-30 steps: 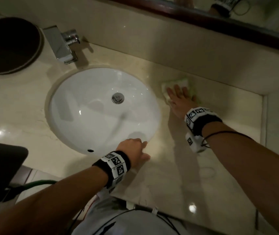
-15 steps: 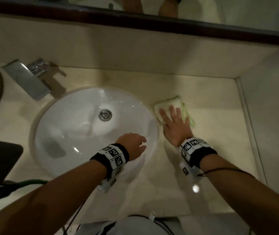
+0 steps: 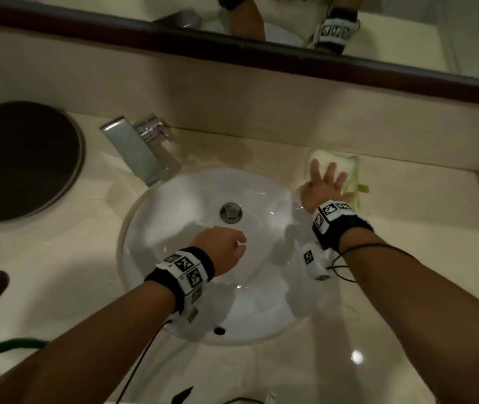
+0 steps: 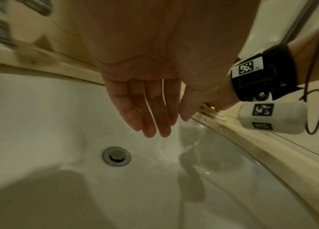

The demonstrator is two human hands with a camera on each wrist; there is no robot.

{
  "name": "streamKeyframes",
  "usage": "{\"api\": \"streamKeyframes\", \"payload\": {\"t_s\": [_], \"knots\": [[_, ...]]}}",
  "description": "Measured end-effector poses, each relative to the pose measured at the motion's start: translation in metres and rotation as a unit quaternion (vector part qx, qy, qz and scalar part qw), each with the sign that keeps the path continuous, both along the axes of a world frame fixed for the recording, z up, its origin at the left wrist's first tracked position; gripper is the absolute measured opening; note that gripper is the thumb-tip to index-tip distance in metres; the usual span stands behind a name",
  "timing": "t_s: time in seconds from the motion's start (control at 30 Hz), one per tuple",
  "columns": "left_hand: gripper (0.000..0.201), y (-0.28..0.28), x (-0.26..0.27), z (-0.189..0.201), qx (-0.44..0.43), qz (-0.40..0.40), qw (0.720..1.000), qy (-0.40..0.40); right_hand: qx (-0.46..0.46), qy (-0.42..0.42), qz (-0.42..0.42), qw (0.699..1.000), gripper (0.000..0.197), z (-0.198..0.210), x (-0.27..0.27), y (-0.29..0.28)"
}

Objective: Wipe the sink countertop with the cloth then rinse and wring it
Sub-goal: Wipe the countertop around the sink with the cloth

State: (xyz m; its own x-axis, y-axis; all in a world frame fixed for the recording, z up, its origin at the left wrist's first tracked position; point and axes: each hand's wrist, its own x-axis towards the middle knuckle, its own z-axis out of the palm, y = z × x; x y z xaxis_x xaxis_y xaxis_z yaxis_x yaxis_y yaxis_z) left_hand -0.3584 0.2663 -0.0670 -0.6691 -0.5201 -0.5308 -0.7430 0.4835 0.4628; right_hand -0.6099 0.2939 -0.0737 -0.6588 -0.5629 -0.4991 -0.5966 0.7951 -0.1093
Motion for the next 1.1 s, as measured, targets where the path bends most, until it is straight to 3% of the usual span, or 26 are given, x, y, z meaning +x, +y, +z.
{"api": "streamKeyframes", "payload": {"t_s": [0.17,0.33,0.7,0.93,1.1], "knots": [[0.032,-0.026,0.028,0.011,-0.014,0.066,0.998,0.004,0.014,-0.016,0.116,0.993,0.065,-0.006,0.047,-0.044],[0.031,-0.029,0.030,0.023,-0.032,0.068,0.997,0.006,-0.003,-0.026,0.155,0.988,0.056,-0.003,0.030,-0.024],[0.026,-0.011,-0.003,0.030,-0.056,0.053,0.996,0.042,-0.024,0.004,-0.018,1.000,0.055,-0.003,-0.053,0.092],[0.029,0.000,-0.001,0.021,-0.063,0.068,0.996,0.011,-0.036,0.028,-0.085,0.995,0.063,-0.007,-0.033,0.068],[0.028,0.003,0.012,0.026,-0.066,0.092,0.994,0.005,-0.016,0.001,-0.047,0.999,0.061,0.000,-0.009,0.030]]}}
